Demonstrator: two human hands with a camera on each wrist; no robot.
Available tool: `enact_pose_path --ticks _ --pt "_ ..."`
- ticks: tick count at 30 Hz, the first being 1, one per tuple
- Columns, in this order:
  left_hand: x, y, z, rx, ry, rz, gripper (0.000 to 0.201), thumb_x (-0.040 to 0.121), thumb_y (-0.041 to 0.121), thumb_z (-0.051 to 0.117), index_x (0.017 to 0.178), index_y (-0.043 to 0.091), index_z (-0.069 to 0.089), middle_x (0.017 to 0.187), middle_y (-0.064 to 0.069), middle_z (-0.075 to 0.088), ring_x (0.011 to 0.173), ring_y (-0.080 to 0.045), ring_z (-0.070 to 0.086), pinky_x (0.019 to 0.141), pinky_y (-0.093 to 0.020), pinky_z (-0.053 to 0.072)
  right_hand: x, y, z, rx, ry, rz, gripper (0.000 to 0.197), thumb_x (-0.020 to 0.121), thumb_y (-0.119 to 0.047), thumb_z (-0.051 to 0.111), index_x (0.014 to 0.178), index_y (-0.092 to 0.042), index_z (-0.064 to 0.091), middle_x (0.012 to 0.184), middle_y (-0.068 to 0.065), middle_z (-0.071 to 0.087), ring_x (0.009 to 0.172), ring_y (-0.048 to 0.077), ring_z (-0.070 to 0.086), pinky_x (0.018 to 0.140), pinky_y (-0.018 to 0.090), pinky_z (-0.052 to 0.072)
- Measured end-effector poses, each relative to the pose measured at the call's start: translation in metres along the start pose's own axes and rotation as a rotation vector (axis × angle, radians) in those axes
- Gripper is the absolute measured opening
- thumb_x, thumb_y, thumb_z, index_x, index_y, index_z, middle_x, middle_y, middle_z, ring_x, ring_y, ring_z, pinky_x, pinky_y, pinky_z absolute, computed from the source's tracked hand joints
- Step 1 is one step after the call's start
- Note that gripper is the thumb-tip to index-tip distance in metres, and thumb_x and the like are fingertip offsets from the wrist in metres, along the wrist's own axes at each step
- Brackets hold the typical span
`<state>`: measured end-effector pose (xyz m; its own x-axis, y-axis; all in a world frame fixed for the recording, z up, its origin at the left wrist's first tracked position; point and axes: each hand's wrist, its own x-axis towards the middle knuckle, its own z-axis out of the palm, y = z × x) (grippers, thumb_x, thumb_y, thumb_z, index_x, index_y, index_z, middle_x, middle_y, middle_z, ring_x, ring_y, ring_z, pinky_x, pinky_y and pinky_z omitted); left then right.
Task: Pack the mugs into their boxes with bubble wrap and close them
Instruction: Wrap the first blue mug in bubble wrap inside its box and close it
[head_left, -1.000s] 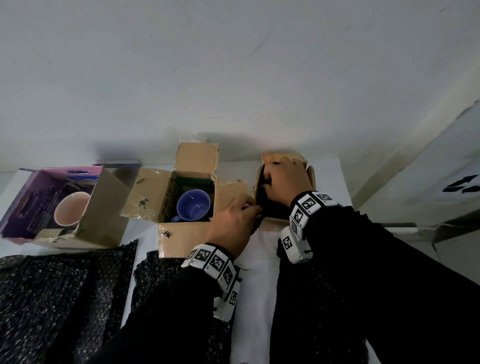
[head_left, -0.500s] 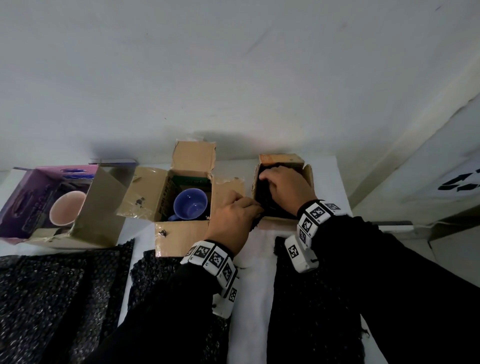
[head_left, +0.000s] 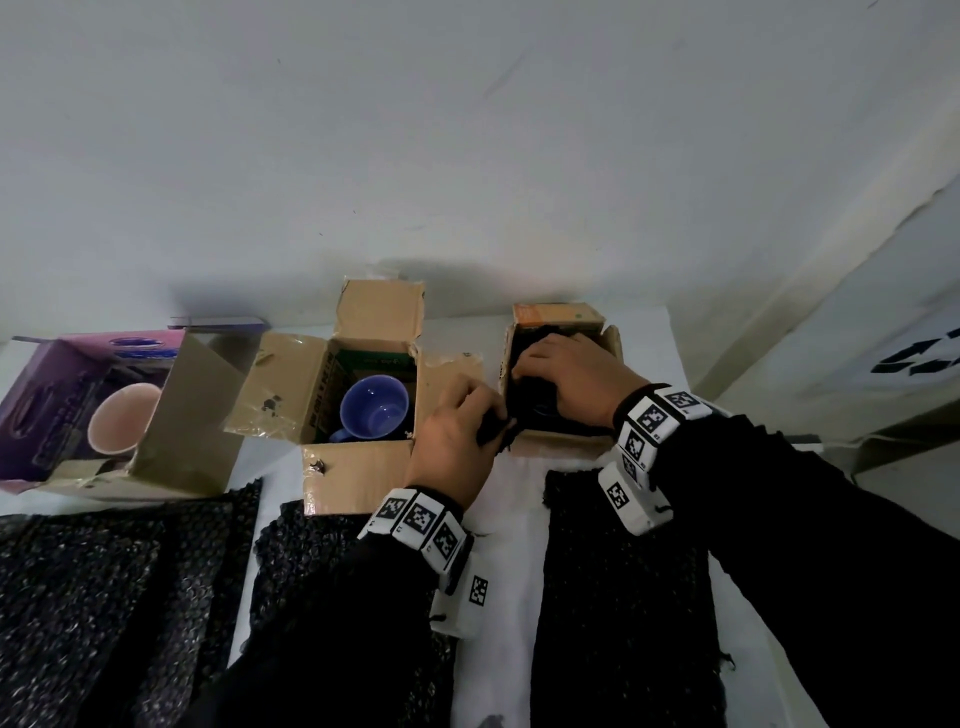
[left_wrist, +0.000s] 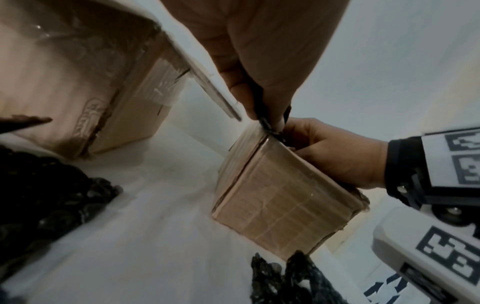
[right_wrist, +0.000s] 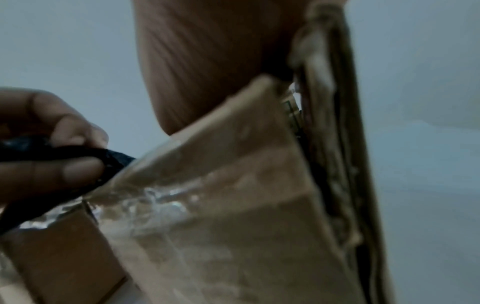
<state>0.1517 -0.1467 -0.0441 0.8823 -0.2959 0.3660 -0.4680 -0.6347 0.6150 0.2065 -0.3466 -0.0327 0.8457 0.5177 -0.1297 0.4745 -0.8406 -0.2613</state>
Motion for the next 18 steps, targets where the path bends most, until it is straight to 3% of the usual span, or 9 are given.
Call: enact_pose_path --ticks 5,7,10,12,14,16,18 --pt "0.001 -0.002 -0.002 -0.052 0.034 0.021 0.021 0.074 0.003 0.078 0.093 0.009 0.072 0.1 -0.002 0.062 0.084 -0.009 0.06 0.073 -0.023 0.053 -0.002 0.001 -0.001 -0.087 -0.027 -0.022 0.05 0.083 -0.018 0.057 0.131 -0.034 0.054 0.139 -0.009 0.046 0.129 0.018 0.036 0.1 0.039 0.027" --pt "0.0 0.0 -0.003 -0.039 -0.015 0.027 0.021 0.077 0.012 0.074 0.098 0.01 0.071 0.105 -0.001 0.059 0.087 -0.01 0.06 0.073 -0.022 0.054 -0.002 -0.001 -0.001 -0.177 -0.046 -0.037 0.045 0.087 -0.024 0.056 0.131 -0.035 0.053 0.141 -0.006 0.041 0.13 0.021 0.033 0.1 0.043 0.027" --pt "-0.003 0.005 -0.005 0.043 -0.158 0.097 0.031 0.081 0.021 0.062 0.109 0.012 0.069 0.112 0.0 0.056 0.096 -0.014 0.056 0.076 -0.031 0.053 0.001 -0.005 0.004 -0.242 -0.044 -0.035 0.036 0.089 -0.03 0.054 0.125 -0.034 0.057 0.138 -0.003 0.04 0.126 0.023 0.032 0.099 0.044 0.031" --pt "-0.003 0.005 -0.005 0.08 -0.198 0.154 0.036 0.081 0.013 0.059 0.117 0.013 0.065 0.111 -0.001 0.058 0.099 -0.017 0.054 0.08 -0.032 0.05 -0.001 -0.005 0.008 -0.107 0.034 -0.016 0.034 0.085 -0.027 0.057 0.119 -0.03 0.061 0.132 -0.003 0.047 0.121 0.023 0.038 0.095 0.041 0.034" --pt "-0.001 0.004 -0.005 0.017 -0.153 0.094 0.039 0.081 0.005 0.062 0.119 0.012 0.059 0.109 -0.001 0.06 0.096 -0.016 0.056 0.079 -0.035 0.052 -0.007 -0.001 0.011 0.127 0.19 0.006 0.034 0.078 -0.022 0.062 0.112 -0.026 0.063 0.121 -0.005 0.055 0.112 0.022 0.047 0.091 0.041 0.04" --pt "0.002 0.004 -0.007 -0.043 -0.058 -0.001 0.033 0.078 0.004 0.071 0.107 0.014 0.058 0.104 0.004 0.054 0.086 -0.014 0.058 0.072 -0.033 0.055 -0.013 0.001 0.011 0.344 0.32 0.037 0.031 0.074 -0.02 0.065 0.103 -0.027 0.062 0.107 -0.008 0.061 0.101 0.018 0.053 0.088 0.042 0.046" --pt "0.004 0.005 -0.007 -0.088 -0.007 -0.104 0.032 0.073 0.006 0.078 0.095 0.014 0.057 0.093 0.011 0.05 0.075 -0.009 0.059 0.067 -0.026 0.055 -0.018 -0.006 0.007 0.637 0.289 0.071 0.029 0.073 -0.015 0.065 0.1 -0.025 0.063 0.096 -0.007 0.066 0.09 0.015 0.061 0.083 0.039 0.052"
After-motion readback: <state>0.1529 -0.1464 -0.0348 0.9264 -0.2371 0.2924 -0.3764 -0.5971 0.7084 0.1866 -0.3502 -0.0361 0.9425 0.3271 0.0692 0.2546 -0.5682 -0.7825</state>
